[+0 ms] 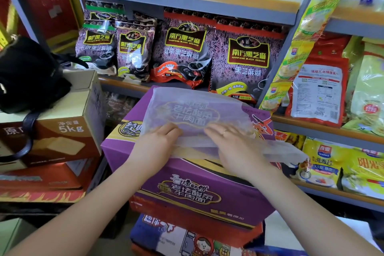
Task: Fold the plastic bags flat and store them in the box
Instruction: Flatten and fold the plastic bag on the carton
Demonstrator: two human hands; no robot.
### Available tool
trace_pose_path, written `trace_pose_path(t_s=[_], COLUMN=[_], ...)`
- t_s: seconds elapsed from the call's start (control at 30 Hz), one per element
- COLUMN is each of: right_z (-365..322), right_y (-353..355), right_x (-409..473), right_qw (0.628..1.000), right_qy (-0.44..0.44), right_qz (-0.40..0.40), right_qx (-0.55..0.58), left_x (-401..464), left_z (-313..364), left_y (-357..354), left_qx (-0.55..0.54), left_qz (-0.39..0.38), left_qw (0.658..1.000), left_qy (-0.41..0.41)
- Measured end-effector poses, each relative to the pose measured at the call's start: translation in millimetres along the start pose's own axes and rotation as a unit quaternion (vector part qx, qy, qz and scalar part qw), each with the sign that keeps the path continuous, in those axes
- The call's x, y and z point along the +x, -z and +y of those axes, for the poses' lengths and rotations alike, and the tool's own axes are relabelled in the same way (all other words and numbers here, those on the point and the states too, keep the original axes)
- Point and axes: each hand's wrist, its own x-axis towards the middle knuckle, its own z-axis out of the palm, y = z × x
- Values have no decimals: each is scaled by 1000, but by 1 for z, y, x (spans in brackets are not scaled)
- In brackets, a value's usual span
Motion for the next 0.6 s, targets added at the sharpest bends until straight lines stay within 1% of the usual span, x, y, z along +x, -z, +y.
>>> trace_pose_path(t_s=[0.07, 0.1, 0.2, 0.27, 0.33, 0.4, 0.53, 0.6], right_z=[-14, -19, -16, -7, 3, 18, 51, 56], right_y=[-7, -11, -21, -26, -28, -29, -29, -25], right_x=[4, 4, -7, -20, -30, -36, -41, -40], right_qw=[996, 993, 991, 992, 994, 993, 983, 973], right_qy=[69, 81, 73, 54, 18, -34, -140, -198], right_qz=[-49, -77, -104, -104, -105, -107, -107, -109], right_qx=[34, 40, 50, 39, 29, 34, 47, 49], left_x=[-7, -12, -30, -43, -53, -57, -57, -57], left_z=[-5, -7, -16, -21, -26, -33, -41, -42], left_y=[-3, -5, -7, -5, -4, -4, 3, 8], left_qx=[-26, -30, -22, 13, 56, 69, 27, -3], left_qz=[-19, -37, -68, -77, -74, -63, -47, -55], left_qw=[999, 998, 997, 996, 995, 995, 998, 998], left_qy=[-29, -39, -42, -43, -40, -33, -33, -44])
